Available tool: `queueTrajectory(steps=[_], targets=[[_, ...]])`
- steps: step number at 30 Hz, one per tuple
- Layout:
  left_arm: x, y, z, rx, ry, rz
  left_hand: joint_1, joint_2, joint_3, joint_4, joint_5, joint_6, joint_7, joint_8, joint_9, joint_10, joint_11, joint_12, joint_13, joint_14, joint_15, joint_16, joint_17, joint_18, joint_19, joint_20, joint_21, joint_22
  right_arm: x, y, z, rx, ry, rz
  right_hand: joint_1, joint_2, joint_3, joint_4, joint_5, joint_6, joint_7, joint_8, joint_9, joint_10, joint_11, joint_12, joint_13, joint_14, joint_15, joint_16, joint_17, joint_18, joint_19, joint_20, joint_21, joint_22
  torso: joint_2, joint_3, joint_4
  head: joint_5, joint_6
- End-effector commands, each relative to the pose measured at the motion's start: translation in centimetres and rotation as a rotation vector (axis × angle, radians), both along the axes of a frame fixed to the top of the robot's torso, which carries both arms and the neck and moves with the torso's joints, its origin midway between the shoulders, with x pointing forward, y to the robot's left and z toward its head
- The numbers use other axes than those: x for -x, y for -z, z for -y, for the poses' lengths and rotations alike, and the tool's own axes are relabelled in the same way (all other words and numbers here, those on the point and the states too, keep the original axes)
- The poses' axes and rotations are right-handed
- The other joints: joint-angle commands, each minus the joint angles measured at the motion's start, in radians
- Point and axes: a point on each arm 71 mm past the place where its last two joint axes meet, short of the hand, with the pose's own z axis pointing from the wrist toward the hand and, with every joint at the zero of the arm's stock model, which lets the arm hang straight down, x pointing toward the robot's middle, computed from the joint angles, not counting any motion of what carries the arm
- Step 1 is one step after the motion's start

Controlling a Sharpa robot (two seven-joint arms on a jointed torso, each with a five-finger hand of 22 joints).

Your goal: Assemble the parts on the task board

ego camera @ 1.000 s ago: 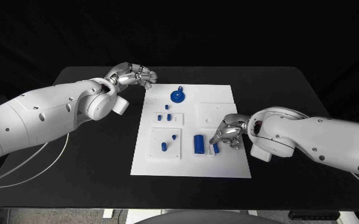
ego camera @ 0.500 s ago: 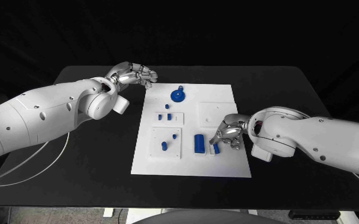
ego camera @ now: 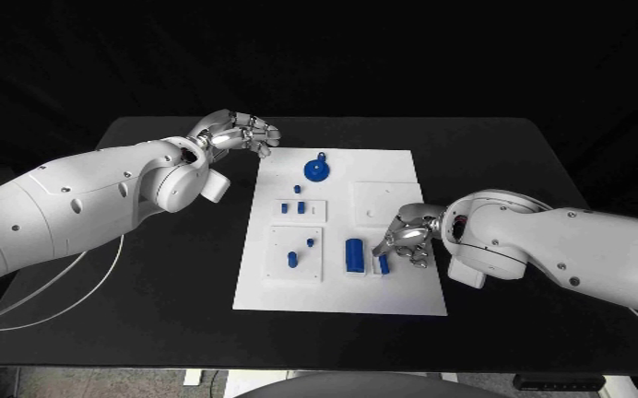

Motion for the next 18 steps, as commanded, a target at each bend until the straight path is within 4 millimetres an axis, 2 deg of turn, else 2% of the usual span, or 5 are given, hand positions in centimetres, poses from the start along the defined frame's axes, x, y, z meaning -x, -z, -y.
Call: queueTrajectory(steps=[1,3,18], targets=[[0.06,-0.07,0.21,0.009,0.015,0.0,-0.008,-0.002,0.0,0.004,-0.003,-0.004,0.01,0.003,-0.002,-0.005,-0.003,0.006,0.001,0.002,0.002,-0.007,0.002,0.011,0.005,0.003,-0.006,0.001,0.42,0.27,-0.45,-0.001,-0.041,-0.021,-0.009,0.004,0.005,0.002,-0.005,0.008,0.002,0.004,-0.002,0.006,-0.003,-0.005,0.0,0.001,-0.007,-0.005,0.001,0.008,0.0,0.0,-0.003,0.016,0.0,-0.0001,0.0001,0.001,0.0],[0.07,-0.08,0.22,0.009,0.016,0.0,-0.008,-0.002,0.0,0.004,-0.003,-0.004,0.01,0.003,-0.002,-0.005,-0.003,0.006,0.001,0.002,0.002,-0.007,0.002,0.011,0.005,0.003,-0.006,0.002,0.44,0.26,-0.51,-0.001,-0.043,-0.022,-0.027,0.012,0.004,0.014,-0.016,0.011,0.001,0.005,-0.004,0.008,-0.004,-0.006,-0.001,0.001,-0.007,-0.005,0.002,0.008,0.0,0.001,-0.003,0.015,0.0,0.0001,0.0003,0.001,0.001],[0.08,-0.08,0.16,0.009,0.014,0.0,-0.008,-0.002,0.0,0.005,-0.003,-0.005,0.01,0.004,-0.003,-0.005,-0.003,0.006,0.001,0.002,0.002,-0.007,0.002,0.011,0.005,0.003,-0.007,0.002,0.39,0.29,-0.49,0.014,-0.043,-0.019,-0.06,0.0,0.01,0.023,-0.028,0.016,-0.001,0.008,-0.008,0.012,-0.006,-0.008,0.0,0.002,-0.009,-0.003,0.003,0.008,0.001,0.001,0.0,0.017,0.0,0.0003,0.0002,0.003,-0.001]])
